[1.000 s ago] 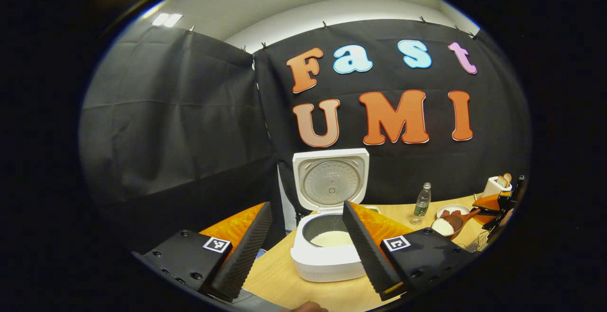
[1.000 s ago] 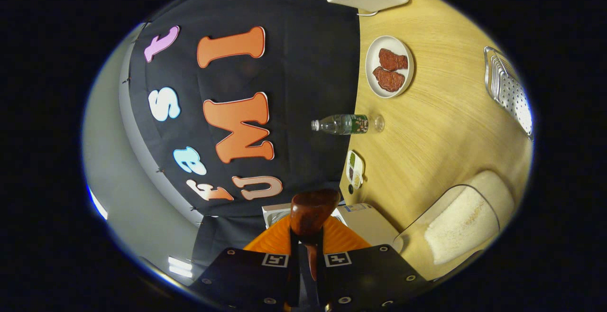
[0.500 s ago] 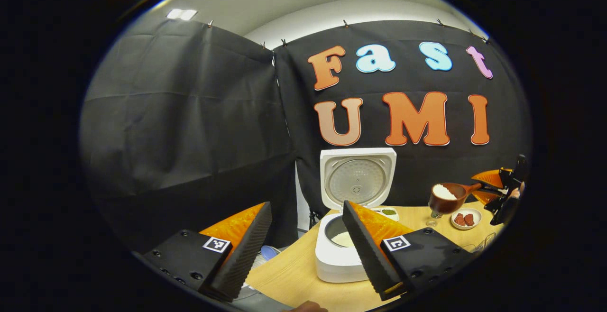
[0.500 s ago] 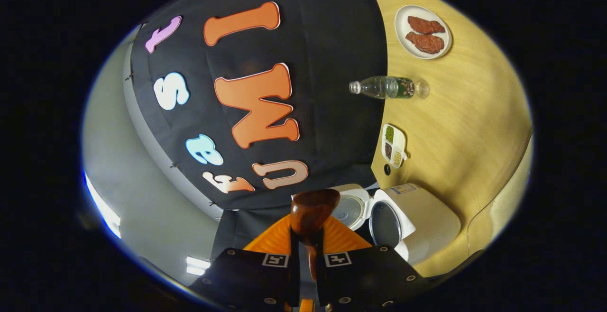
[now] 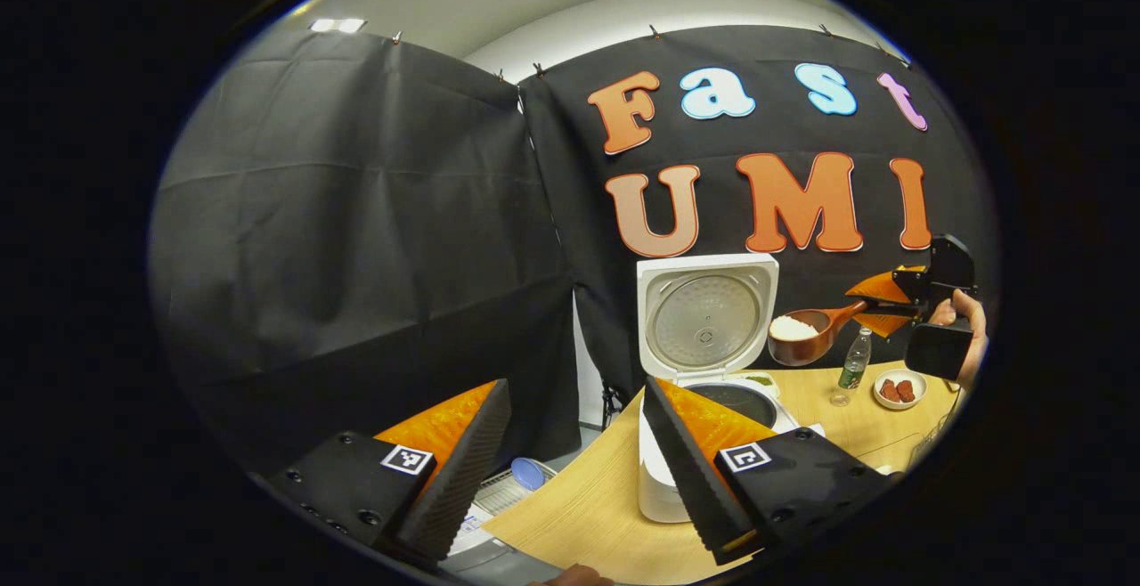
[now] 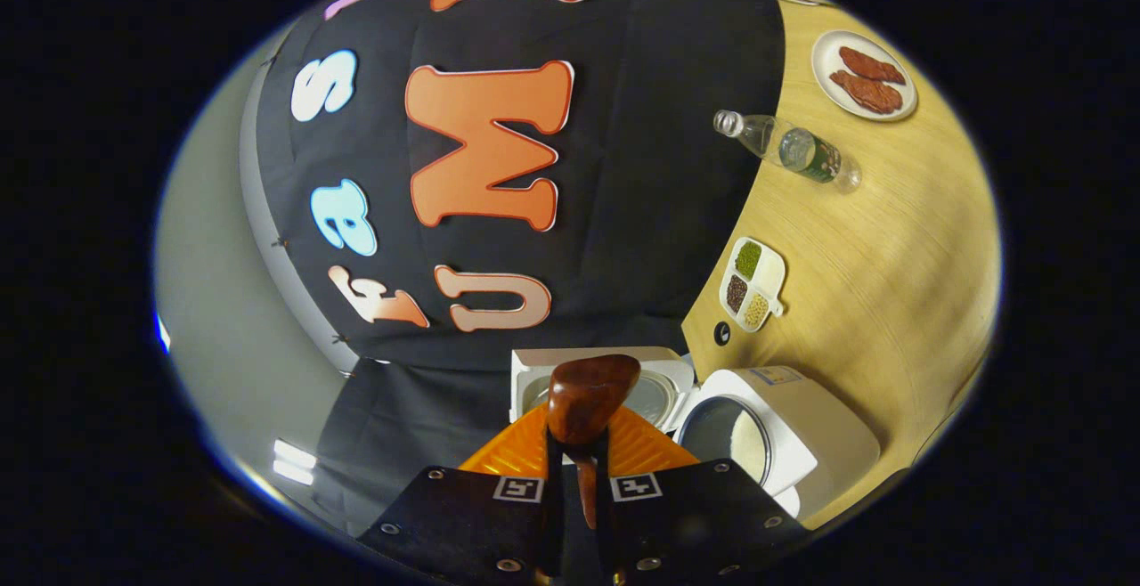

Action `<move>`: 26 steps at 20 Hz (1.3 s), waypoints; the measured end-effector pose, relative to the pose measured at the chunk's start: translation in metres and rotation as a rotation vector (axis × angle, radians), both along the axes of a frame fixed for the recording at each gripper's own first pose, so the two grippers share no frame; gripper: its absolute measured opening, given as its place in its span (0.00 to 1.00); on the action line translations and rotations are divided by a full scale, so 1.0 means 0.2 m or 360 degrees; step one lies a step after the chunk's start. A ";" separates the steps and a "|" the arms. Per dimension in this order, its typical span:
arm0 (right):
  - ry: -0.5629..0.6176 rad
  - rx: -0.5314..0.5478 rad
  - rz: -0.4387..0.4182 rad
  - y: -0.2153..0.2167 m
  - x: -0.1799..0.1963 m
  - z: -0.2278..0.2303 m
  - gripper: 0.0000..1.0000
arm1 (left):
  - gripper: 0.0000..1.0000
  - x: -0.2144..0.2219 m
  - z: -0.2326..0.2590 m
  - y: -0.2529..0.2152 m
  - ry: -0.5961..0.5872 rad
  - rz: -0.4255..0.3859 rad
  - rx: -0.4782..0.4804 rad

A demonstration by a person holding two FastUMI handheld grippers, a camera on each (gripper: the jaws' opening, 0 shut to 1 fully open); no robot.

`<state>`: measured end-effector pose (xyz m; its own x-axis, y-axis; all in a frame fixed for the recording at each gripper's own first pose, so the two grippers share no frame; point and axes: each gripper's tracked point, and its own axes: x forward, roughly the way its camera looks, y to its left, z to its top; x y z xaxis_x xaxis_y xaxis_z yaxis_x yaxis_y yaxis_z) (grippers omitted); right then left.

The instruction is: Close the left gripper, press the button to open the rice cooker; take a wooden spoon from the chopstick holder with the right hand, scoop a spoonful of rice and pour it into the rice cooker, then put the wooden spoon back into the chopstick holder.

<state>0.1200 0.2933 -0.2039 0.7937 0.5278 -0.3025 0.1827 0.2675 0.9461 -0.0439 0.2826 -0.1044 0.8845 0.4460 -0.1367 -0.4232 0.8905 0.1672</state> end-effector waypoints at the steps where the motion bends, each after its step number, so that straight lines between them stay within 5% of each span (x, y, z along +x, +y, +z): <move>1: -0.0027 -0.0104 0.0012 0.03 0.03 -0.02 0.13 | 1.00 0.00 -0.01 0.02 0.0010 0.0008 -0.0011; 16: -0.0447 -0.1084 0.0225 0.41 0.23 -0.09 0.13 | 1.00 0.11 -0.09 0.19 0.0102 -0.0016 -0.0064; 26: -0.0651 -0.1383 0.0368 0.50 0.16 -0.09 0.13 | 1.00 0.10 -0.12 0.23 0.0106 0.0004 -0.0084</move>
